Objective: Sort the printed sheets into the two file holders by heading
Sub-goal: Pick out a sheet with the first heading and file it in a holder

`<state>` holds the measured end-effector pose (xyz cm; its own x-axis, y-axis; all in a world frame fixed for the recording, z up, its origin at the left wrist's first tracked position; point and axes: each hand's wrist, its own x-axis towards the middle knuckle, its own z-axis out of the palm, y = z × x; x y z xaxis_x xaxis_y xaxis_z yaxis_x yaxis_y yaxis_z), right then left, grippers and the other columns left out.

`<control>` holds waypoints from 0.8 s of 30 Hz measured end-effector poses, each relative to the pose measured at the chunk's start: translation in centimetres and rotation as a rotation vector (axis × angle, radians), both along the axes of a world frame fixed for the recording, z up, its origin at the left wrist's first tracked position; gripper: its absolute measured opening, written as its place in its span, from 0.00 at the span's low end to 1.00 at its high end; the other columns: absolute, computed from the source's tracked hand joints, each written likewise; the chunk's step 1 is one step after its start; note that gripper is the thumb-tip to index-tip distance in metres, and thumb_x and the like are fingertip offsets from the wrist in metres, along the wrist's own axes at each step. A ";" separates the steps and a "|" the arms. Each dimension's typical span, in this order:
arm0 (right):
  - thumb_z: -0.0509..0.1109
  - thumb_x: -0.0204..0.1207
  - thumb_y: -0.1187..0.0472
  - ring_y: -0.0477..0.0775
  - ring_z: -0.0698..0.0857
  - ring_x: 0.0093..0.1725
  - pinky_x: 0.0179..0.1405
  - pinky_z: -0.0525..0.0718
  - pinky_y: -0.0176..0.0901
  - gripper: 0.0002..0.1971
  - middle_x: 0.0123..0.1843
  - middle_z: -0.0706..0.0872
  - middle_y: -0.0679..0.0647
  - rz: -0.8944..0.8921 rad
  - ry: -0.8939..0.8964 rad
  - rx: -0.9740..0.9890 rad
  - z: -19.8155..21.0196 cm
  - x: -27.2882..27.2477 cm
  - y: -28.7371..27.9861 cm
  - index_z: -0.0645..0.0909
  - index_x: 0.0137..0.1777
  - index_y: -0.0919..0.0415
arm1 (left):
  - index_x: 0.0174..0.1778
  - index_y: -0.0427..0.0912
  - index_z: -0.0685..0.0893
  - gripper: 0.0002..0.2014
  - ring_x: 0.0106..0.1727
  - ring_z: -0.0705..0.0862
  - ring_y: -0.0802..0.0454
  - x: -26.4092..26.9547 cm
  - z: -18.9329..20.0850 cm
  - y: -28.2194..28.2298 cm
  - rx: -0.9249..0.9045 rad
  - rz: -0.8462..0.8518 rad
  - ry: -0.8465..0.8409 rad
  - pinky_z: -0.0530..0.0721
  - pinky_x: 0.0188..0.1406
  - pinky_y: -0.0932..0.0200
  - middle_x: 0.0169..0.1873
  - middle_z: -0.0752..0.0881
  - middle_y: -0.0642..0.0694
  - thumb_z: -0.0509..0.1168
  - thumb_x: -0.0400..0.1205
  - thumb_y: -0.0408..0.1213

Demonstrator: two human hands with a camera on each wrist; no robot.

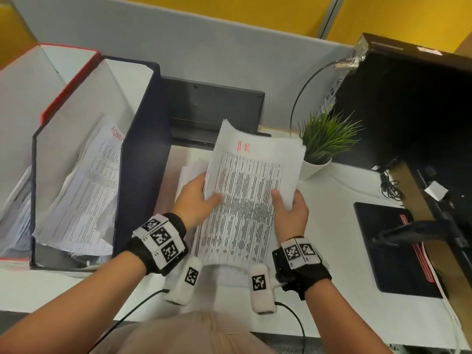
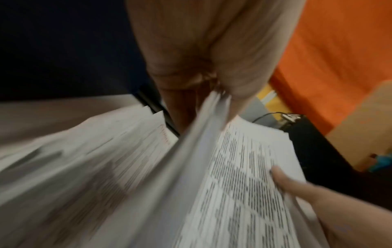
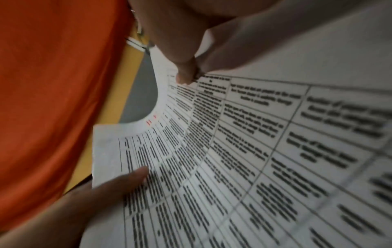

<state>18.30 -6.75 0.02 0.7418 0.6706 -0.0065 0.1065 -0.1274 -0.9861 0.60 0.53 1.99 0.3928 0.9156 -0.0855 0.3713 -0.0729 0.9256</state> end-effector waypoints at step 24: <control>0.75 0.71 0.63 0.33 0.86 0.49 0.59 0.85 0.44 0.13 0.42 0.89 0.33 0.181 0.152 0.059 -0.8 -4.4 -1.2 0.81 0.46 0.42 | 0.45 0.55 0.81 0.12 0.36 0.82 0.79 -1.8 -2.2 -2.6 0.015 0.247 -0.278 0.78 0.32 0.82 0.38 0.84 0.60 0.72 0.75 0.32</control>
